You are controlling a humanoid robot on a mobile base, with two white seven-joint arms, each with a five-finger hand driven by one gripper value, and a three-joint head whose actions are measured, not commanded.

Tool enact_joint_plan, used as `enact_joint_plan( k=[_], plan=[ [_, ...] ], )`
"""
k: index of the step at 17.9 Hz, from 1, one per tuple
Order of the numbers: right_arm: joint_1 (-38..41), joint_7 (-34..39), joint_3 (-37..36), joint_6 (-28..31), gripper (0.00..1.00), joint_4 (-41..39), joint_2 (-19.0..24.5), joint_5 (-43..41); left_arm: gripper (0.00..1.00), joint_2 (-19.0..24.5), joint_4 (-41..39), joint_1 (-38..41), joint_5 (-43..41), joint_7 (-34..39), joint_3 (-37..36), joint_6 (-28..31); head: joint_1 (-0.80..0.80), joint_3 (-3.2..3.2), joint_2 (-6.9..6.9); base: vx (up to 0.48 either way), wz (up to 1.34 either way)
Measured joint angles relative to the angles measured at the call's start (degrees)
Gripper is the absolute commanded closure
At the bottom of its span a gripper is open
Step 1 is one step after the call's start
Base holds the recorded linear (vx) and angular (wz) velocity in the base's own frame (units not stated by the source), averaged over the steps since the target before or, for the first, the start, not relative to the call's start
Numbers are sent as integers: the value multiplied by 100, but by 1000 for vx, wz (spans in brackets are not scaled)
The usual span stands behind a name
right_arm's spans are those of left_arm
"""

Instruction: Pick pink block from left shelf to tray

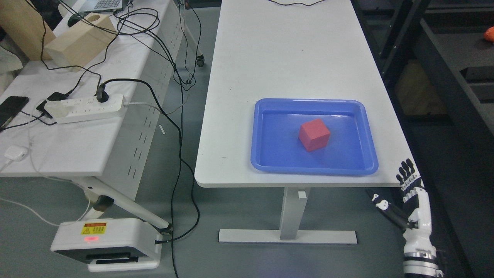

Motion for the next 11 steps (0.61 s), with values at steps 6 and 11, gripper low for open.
enact_joint_plan(
  k=[6,11],
  plan=[
    [27,771,-239,948,1,0,-173,-340,0,0,0,1,0,0,0,0,0,0,0,-161,70],
    [78,1239,-347,1062,1,0,-252,-607,0,0,0,0,0,0,0,0,0,0,0,-118,49]
  ],
)
